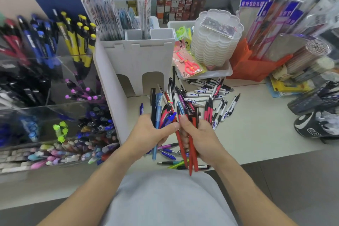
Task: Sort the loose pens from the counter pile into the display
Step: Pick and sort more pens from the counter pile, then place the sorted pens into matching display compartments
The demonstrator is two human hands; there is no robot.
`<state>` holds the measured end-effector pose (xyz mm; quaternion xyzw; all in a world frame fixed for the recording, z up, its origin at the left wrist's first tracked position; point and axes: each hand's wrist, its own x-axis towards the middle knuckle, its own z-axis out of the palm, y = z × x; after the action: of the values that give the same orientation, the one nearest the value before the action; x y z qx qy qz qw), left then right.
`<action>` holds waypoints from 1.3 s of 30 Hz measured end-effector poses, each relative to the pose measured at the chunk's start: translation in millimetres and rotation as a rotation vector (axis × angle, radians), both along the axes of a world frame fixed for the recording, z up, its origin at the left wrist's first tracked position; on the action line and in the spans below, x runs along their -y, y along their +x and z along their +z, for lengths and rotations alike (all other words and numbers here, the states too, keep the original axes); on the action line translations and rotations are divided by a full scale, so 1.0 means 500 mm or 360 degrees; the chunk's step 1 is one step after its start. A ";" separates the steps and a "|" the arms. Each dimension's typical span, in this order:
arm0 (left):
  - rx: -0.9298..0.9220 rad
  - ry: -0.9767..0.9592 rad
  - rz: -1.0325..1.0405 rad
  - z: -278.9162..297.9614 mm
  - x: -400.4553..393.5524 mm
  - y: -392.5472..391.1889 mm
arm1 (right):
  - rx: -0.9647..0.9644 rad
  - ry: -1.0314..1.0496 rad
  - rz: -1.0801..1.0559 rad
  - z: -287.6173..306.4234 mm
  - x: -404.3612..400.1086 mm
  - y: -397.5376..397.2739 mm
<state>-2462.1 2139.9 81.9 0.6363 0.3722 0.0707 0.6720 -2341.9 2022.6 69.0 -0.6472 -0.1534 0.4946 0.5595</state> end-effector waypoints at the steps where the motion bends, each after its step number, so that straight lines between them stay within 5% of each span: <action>1: 0.0010 0.0012 0.0029 0.004 0.000 -0.002 | 0.0020 0.0017 0.0036 -0.001 -0.008 -0.015; 13: 0.0180 0.0174 0.0475 0.048 -0.024 -0.109 | -0.0411 0.0409 0.0337 0.022 -0.071 -0.087; 18: 0.0153 0.0120 0.0658 0.069 -0.036 -0.189 | -0.0424 0.0656 -0.0176 0.102 -0.162 -0.137; 23: 0.0351 -0.0193 0.0323 0.060 -0.055 -0.262 | -0.0042 0.0803 -0.0174 0.141 -0.250 -0.228; 28: 0.0632 -0.0453 0.0541 0.048 -0.079 -0.326 | 0.0650 0.0514 -0.0080 0.154 -0.278 -0.283; 39: 0.0692 -0.0168 0.0612 0.055 -0.139 -0.415 | 0.0237 0.0522 0.0530 0.190 -0.275 -0.253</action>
<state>-2669.5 2209.3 109.3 0.4881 0.3363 0.3119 0.7426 -2468.2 2160.1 164.0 -0.5482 -0.3770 0.4993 0.5551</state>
